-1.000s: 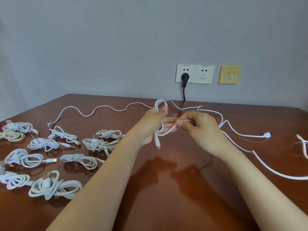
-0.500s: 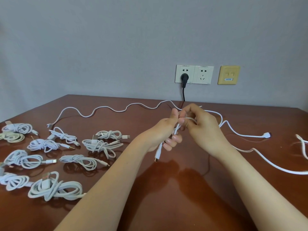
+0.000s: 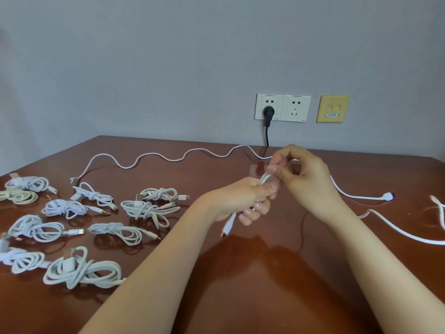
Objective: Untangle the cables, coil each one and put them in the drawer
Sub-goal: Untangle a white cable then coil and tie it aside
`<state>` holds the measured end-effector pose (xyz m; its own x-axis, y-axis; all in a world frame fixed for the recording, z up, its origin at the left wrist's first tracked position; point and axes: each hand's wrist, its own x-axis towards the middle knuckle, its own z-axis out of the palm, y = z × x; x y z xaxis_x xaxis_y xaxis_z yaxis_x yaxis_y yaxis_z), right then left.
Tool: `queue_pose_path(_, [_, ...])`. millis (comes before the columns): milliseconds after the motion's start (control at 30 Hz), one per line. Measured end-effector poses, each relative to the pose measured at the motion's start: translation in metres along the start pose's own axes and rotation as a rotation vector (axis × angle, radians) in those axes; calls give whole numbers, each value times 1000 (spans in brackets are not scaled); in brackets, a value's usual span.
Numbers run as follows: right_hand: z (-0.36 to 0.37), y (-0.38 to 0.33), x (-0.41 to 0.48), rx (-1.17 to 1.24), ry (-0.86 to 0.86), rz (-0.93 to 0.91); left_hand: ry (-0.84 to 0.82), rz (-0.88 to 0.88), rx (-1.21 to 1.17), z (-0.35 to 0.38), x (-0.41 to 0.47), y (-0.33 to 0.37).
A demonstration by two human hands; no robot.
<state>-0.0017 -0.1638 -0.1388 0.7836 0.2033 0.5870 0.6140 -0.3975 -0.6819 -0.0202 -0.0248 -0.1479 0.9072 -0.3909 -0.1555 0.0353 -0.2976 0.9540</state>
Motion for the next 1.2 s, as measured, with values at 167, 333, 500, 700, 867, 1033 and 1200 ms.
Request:
queue_pose_path(167, [-2,9,1,-36,-34,30,207,116,-165,-8,5,-2])
queue_pose_path(333, [-6,14,-2,-95,-89,41,309,180,-345,-13,6,-1])
queue_pose_path(500, [1,16,-2,-150,-14,-5,382,210,-262,-12,6,-1])
queue_pose_path(700, [12,14,-4,-112,6,80,421,283,-242,-3,10,0])
queue_pose_path(867, [12,1,-5,87,-71,276,429,351,-187,4,12,-1])
queue_pose_path(1033, [0,-3,-4,480,-224,618,433,343,-123,10,15,-4])
queue_pose_path(1200, [-3,2,0,588,-304,722,418,311,10,14,15,-6])
